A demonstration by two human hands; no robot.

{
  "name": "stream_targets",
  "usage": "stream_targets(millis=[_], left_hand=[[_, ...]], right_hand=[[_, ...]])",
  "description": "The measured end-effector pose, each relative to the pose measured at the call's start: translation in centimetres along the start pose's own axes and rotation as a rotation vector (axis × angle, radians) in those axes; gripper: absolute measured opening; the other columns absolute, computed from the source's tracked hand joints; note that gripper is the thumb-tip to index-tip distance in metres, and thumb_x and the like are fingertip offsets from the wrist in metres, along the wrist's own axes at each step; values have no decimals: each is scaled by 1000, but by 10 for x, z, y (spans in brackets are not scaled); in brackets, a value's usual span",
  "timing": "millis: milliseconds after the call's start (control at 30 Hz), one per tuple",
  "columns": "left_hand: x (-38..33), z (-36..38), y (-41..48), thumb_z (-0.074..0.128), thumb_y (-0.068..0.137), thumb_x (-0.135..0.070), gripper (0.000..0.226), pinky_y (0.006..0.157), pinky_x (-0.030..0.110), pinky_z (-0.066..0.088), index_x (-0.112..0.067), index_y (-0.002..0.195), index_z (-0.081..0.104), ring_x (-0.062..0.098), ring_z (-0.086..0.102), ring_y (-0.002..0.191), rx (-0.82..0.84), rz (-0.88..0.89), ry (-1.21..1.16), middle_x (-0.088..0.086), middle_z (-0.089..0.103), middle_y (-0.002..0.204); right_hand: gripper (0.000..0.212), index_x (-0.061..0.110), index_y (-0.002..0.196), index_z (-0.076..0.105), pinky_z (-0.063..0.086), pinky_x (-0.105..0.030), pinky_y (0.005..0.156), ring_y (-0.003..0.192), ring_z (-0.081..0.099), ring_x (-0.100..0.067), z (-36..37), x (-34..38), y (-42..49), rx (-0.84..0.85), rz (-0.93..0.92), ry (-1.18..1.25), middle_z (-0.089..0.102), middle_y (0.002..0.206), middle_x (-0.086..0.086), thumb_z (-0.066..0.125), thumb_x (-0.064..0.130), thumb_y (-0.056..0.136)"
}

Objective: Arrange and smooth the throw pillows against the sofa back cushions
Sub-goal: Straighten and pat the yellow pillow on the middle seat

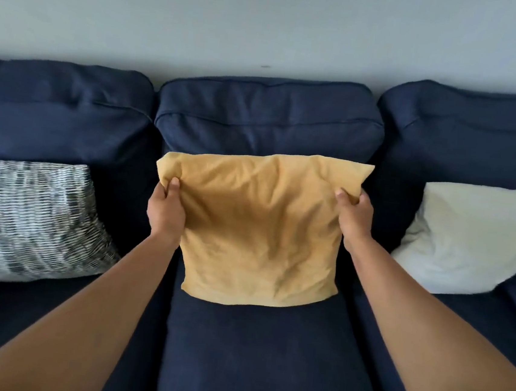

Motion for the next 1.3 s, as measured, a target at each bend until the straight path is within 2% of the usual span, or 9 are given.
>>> stream_targets(millis=[67, 233, 500, 600, 733, 900, 1067, 1200, 1300], left_hand=[[-10, 8, -8, 50, 102, -45, 15, 78, 15, 43, -39, 95, 62, -4, 61, 91, -29, 24, -55, -18, 67, 97], [-13, 9, -26, 50, 100, -48, 18, 72, 3, 46, -49, 93, 68, -16, 63, 87, -152, 76, -149, -32, 70, 92], [-4, 9, -21, 53, 98, -51, 20, 70, 12, 44, -42, 90, 69, -16, 62, 75, -170, 34, -62, -33, 69, 80], [-11, 6, -24, 53, 98, -48, 29, 65, 12, 44, -40, 73, 65, -10, 55, 63, -191, 75, -67, -27, 63, 66], [-13, 2, -26, 53, 95, -56, 27, 70, 14, 45, -39, 80, 68, -8, 56, 69, -234, 168, -79, -24, 63, 72], [0, 10, -20, 48, 99, -52, 36, 87, 27, 50, -32, 123, 66, 10, 66, 100, -255, 83, 22, -14, 71, 105], [-8, 12, -22, 51, 99, -43, 71, 101, 29, 39, -46, 157, 9, 13, 48, 131, -236, 190, 133, -6, 36, 158], [-21, 22, -34, 56, 100, -34, 70, 122, 54, 10, -18, 160, 23, 32, 15, 153, -318, 665, 570, 15, 17, 166], [-10, 50, -43, 48, 102, -36, 56, 122, 56, -1, -18, 154, 40, 37, 11, 153, -71, 966, 881, 15, 19, 166]], right_hand=[[35, 16, 126, 61, 49, -40, 96, 109, 63, -26, 4, 2, 7, -57, -59, 12, 66, 119, -5, 57, 34, 97], [17, 19, 108, 61, 40, -24, 69, 81, 59, -5, 3, 4, 19, -226, -227, 91, 61, 93, 10, 50, 30, 100], [29, 16, 123, 54, 38, -31, 79, 88, 54, -15, 14, -9, 26, -156, -161, -57, 58, 103, 6, 47, 35, 102], [30, 17, 125, 53, 39, -26, 72, 82, 54, -10, 13, -3, 21, -172, -163, -25, 53, 91, 17, 44, 35, 103], [24, 18, 115, 54, 36, -20, 62, 82, 58, -10, 7, 0, 17, -193, -255, -37, 55, 90, 16, 42, 35, 103], [44, 15, 142, 44, 46, -39, 92, 117, 57, -26, 7, -10, 15, -127, -240, -128, 54, 133, -7, 46, 35, 102], [66, 19, 155, 22, 35, -46, 102, 132, 46, -29, 7, -6, 1, -207, -434, -237, 36, 152, -11, 53, 34, 99], [64, 10, 154, 25, 26, -52, 111, 143, 36, -32, 19, 6, -22, -317, -698, -436, 30, 158, -18, 51, 32, 100], [59, 17, 156, 22, 13, -48, 119, 152, 16, -27, 56, 11, -43, -96, -945, -648, 21, 164, -12, 42, 35, 103]])
Point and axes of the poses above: each hand's wrist, its own y-axis towards the middle knuckle, its own z-axis out of the palm, x = y × z, the point moved 2 cm from there along y, towards the middle knuckle
